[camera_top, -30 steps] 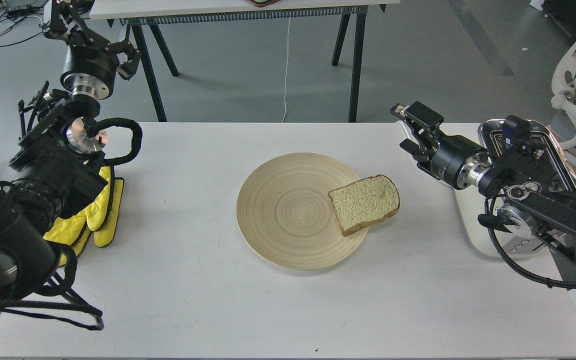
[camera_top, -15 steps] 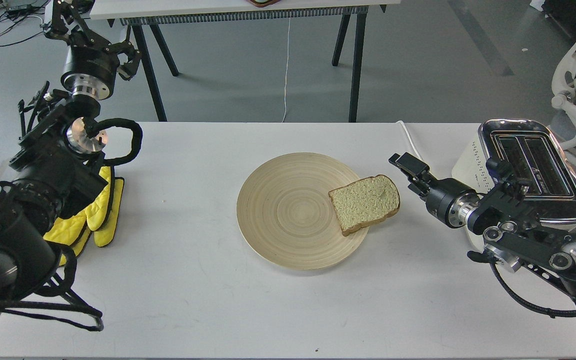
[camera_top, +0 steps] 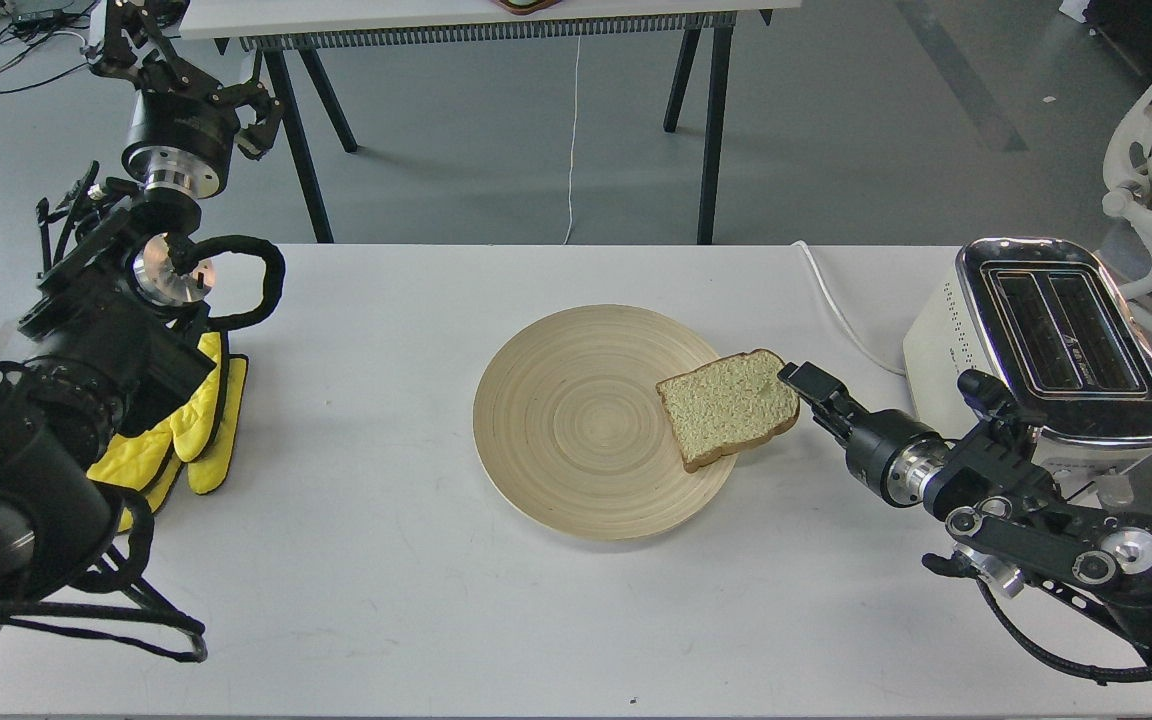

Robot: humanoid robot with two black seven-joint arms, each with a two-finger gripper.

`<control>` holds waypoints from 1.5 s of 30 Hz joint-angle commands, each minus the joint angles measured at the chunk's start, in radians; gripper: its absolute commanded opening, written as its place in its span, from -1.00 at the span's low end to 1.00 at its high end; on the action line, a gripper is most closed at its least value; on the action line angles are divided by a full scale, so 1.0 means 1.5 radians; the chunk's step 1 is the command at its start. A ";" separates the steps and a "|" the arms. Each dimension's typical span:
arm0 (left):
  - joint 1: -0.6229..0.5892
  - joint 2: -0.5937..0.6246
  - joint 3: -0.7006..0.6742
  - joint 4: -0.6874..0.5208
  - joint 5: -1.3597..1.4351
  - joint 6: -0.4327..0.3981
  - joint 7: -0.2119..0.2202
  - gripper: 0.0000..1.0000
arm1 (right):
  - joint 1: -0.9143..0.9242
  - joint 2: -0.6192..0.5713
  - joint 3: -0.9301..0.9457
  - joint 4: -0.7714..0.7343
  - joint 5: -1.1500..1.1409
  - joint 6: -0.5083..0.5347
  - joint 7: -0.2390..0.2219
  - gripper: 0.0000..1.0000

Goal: Put bread in toaster with right arm
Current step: 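Close the right gripper on the bread slice edge and lift it, then carry the bread slice with the right gripper above the toaster slot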

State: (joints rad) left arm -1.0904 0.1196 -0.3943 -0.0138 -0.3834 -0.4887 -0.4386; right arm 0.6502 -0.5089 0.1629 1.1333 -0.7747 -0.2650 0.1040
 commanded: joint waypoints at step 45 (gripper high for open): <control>0.000 0.002 0.000 0.000 0.000 0.000 0.000 1.00 | 0.143 -0.320 0.009 0.182 -0.114 0.013 0.034 -0.83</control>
State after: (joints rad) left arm -1.0896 0.1219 -0.3941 -0.0141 -0.3826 -0.4887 -0.4388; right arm 0.8355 -0.8774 0.1760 1.3681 -0.8960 -0.2455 0.1549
